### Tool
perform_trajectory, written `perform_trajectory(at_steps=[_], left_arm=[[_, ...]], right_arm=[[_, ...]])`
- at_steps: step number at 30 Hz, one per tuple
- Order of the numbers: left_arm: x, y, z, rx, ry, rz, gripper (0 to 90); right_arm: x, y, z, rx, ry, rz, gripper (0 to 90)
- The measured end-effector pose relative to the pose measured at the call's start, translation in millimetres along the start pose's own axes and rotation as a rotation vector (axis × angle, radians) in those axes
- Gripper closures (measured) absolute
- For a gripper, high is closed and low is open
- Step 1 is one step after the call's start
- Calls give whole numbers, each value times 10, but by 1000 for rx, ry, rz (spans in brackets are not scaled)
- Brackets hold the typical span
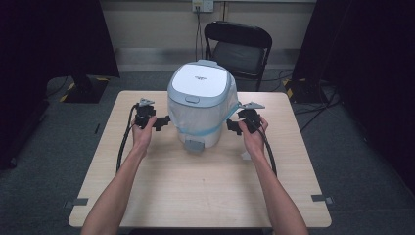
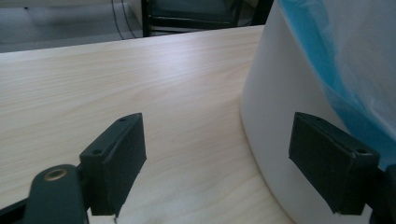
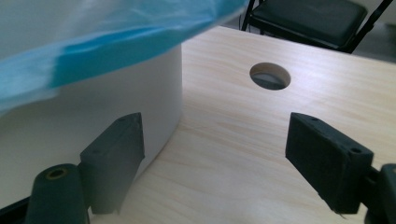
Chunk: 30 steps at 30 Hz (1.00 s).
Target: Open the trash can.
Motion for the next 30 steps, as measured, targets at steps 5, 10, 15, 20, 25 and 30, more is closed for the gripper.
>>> perform_trajectory(at_steps=[5,10,15,20,25,30], left_arm=[[44,-46,-62,32,-24,14,212],[47,-90,-73,43,-20,29,294],[109,-68,-53,64,-41,65,533],[202,-37,22,80,-36,130,621],[260,19,70,91,-38,123,707],[288,110,128,87,-53,127,758]], right_arm=[[-11,-67,-40,26,-25,-2,189],[-19,-170,-53,54,-58,19,261],[-28,-206,-13,65,-72,-21,402],[-80,-182,-28,76,-34,-14,629],[-140,-141,-47,75,-12,-48,777],[-197,-83,-46,84,3,-82,843]])
Point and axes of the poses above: each handheld gripper's, and its own axes: y roughly backward along the jaws, z roughly out of its underside, x roughly to its right, the point moved 1 cm from there along -y, roughly forward along the jaws, and after that the axes turned 3 degrees about y, right-handed, at the moved point
